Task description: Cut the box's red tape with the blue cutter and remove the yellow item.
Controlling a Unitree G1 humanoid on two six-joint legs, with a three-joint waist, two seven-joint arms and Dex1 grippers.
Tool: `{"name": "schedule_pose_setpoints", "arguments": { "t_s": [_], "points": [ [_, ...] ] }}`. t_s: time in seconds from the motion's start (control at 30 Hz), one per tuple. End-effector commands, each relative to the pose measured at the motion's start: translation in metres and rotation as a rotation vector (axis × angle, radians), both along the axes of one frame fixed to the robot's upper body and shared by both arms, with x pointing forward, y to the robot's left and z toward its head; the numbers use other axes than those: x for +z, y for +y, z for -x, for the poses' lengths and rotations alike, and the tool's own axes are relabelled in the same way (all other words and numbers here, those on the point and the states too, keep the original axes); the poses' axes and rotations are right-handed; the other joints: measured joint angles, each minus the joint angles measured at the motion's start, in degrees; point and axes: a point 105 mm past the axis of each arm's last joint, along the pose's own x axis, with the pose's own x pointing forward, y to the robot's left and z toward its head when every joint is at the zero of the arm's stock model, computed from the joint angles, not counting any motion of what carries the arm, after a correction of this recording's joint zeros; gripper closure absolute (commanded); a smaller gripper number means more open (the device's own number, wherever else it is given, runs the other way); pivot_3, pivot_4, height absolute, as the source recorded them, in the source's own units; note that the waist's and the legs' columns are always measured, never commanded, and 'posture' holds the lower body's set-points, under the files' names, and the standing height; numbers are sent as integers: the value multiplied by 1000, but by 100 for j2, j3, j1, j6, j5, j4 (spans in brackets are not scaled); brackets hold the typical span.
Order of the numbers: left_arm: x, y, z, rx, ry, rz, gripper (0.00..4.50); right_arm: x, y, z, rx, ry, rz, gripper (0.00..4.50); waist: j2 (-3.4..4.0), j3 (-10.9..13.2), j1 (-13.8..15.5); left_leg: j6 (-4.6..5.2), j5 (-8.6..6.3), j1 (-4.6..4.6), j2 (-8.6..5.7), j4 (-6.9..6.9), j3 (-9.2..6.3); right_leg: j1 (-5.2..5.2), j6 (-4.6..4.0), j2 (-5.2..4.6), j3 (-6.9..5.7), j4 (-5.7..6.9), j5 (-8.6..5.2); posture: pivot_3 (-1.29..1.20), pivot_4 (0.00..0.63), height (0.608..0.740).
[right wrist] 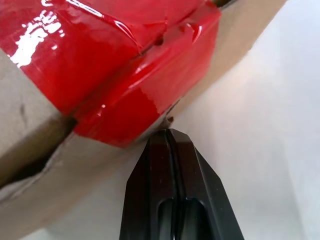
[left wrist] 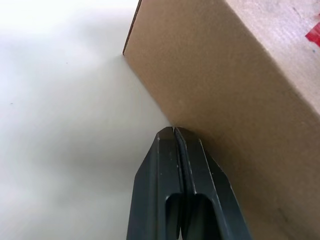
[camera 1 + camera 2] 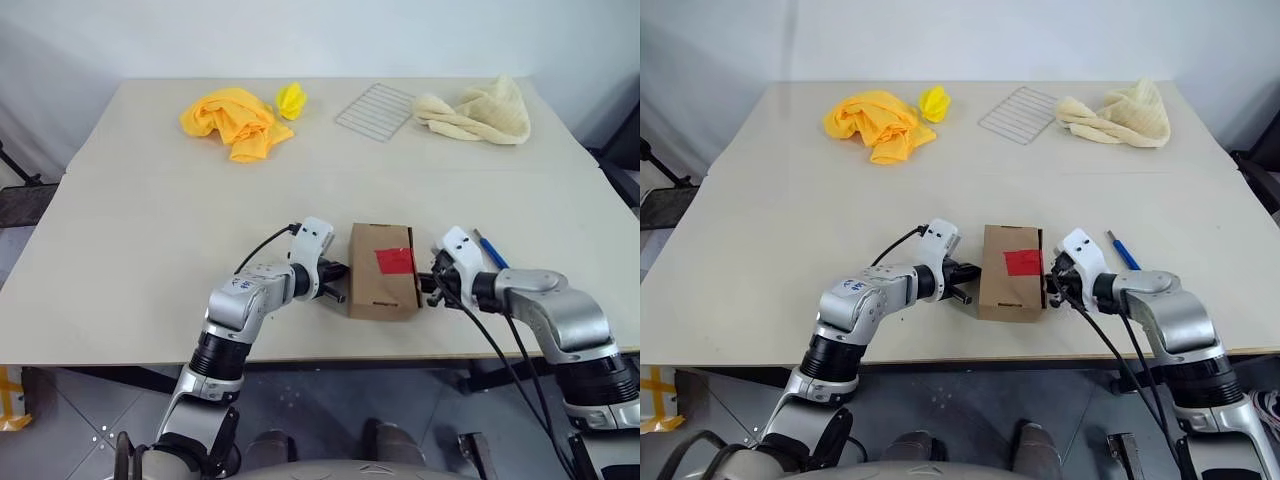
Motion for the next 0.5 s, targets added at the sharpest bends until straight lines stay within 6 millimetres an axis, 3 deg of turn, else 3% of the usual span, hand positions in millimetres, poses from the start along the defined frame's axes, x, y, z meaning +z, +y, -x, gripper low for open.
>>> {"name": "schedule_pose_setpoints", "arguments": {
  "t_s": [0.03, 0.13, 0.27, 0.5],
  "points": [
    [19, 12, -9, 30, -94, 14, 4500, 18, -26, -7, -110, -112, 34, 4483, 0, 0, 0, 0, 0, 0, 0, 0, 0, 0, 0, 0, 0, 0, 0, 0, 150, 740],
    [27, 18, -10, 29, -129, 44, 4500, 24, -43, -10, -186, -148, 38, 4483, 0, 0, -3, 0, 0, 0, 0, 0, 1, -1, 0, 0, 1, 0, 0, 0, 150, 740],
    [52, 17, -3, -36, -172, 199, 4500, 48, -59, -7, -276, -225, -18, 4483, 0, 0, 8, 0, 0, -2, 0, 0, 1, -1, 0, 0, 0, 0, 0, 0, 150, 740],
    [72, 1, 8, -152, -171, 337, 4500, 75, -53, 3, -323, -278, -185, 4483, 0, 0, 5, 0, 0, -1, 1, 0, 1, -2, 0, 0, 1, 1, 0, 0, 150, 740]
  ]
}}
